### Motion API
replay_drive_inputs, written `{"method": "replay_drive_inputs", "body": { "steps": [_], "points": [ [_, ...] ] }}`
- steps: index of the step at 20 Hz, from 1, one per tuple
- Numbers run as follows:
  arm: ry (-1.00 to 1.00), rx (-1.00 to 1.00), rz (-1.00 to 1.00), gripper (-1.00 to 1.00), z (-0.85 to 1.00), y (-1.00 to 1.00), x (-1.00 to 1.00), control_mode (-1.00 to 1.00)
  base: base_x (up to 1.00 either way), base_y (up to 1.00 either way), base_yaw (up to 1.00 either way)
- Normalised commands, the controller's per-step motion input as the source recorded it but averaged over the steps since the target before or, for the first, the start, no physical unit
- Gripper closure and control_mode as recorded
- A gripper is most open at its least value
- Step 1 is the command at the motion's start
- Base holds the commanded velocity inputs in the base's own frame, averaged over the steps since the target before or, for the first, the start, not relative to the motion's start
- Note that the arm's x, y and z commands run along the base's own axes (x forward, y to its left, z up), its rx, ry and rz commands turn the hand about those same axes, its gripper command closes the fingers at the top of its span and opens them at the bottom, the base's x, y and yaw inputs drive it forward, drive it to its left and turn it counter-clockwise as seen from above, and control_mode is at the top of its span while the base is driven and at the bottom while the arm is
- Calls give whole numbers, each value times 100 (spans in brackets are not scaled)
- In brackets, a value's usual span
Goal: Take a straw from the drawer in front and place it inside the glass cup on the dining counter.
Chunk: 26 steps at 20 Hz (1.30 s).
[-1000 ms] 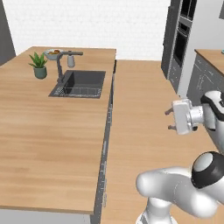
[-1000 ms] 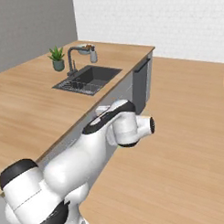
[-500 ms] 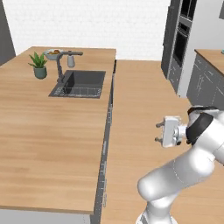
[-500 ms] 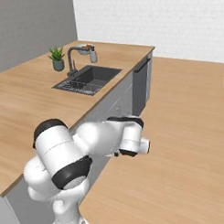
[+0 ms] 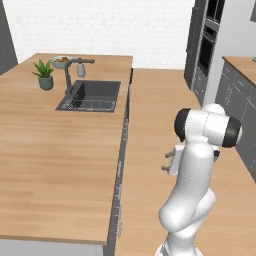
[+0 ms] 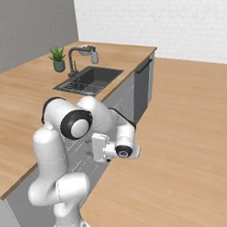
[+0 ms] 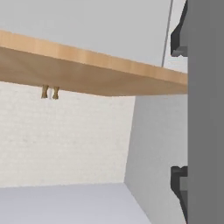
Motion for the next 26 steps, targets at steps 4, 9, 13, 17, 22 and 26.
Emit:
{"method": "replay_drive_inputs", "body": {
  "steps": [4, 9, 13, 17, 22, 26],
  "points": [
    [-9, -4, -3, -100, -12, 81, 7, -100, 0, 0, 0],
    [-3, -13, -16, -100, -8, 73, 4, -100, 0, 0, 0],
    [0, -24, -23, -100, -10, 59, 27, -100, 0, 0, 0],
    [0, -26, -25, -100, -11, 40, 35, -100, 0, 0, 0],
    [3, -27, -24, -100, -24, 41, 25, -100, 0, 0, 0],
    [3, -23, -20, -100, -31, 49, 17, -100, 0, 0, 0]
  ]
}}
